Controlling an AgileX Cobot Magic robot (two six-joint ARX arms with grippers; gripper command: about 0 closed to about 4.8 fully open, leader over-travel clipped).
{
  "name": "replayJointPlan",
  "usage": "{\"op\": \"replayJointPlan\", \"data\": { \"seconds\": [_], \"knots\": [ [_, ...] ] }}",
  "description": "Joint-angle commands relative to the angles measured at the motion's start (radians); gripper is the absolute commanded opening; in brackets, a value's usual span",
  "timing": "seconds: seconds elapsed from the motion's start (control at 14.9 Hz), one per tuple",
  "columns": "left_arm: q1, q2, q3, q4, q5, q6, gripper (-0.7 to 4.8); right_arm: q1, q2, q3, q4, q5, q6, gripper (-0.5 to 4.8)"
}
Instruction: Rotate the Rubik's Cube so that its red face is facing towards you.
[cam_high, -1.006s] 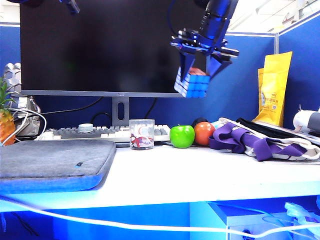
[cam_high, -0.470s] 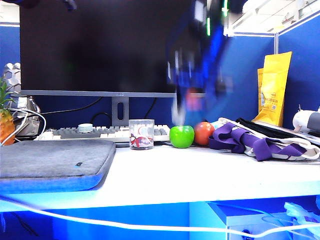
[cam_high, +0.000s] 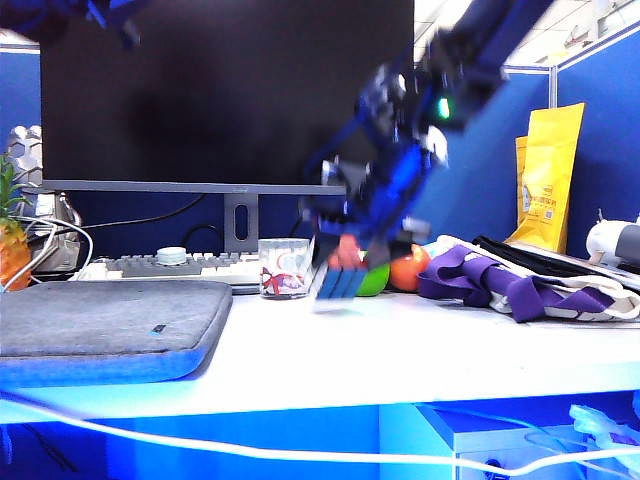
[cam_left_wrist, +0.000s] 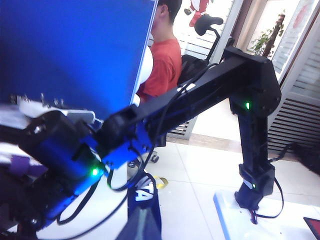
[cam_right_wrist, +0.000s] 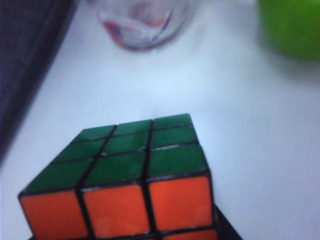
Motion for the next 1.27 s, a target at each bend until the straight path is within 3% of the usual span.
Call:
{"op": "replayJointPlan", "data": {
  "seconds": [0.07,0.27,0.4,0.47,0.54,0.6,0.87,1.07,1.27],
  "knots": [
    [0.005,-0.004,-0.006,-0.005,0.029,0.040,-0.05,-0.003,-0.008,-0.079,0.223,0.024,0.004,-0.07],
    [0.005,-0.004,-0.006,-0.005,0.029,0.040,-0.05,-0.003,-0.008,-0.218,0.362,0.024,0.004,-0.07],
    [0.005,-0.003,-0.006,-0.005,0.029,0.043,-0.05,-0.003,-0.008,-0.239,0.344,0.012,0.017,0.08],
    [0.005,-0.003,-0.006,-0.005,0.029,0.043,-0.06,-0.003,-0.013,-0.238,0.342,0.000,0.045,1.25],
    [0.004,-0.004,-0.006,-0.005,0.029,0.040,-0.05,-0.003,-0.018,-0.236,0.347,-0.006,0.089,3.35],
    [0.002,-0.004,-0.006,-0.005,0.029,0.038,-0.05,-0.003,-0.026,-0.236,0.353,0.001,0.149,4.79],
    [0.001,-0.004,-0.006,-0.005,0.028,0.020,-0.06,-0.009,-0.071,-0.229,0.327,-0.005,0.146,4.79],
    [-0.016,-0.004,-0.006,-0.005,0.029,0.019,-0.06,-0.027,-0.079,-0.045,-0.029,-0.011,-0.002,4.79],
    [-0.048,-0.003,-0.006,-0.003,0.029,0.024,-0.05,-0.051,-0.064,0.195,-0.317,-0.031,-0.030,4.79]
  ]
}}
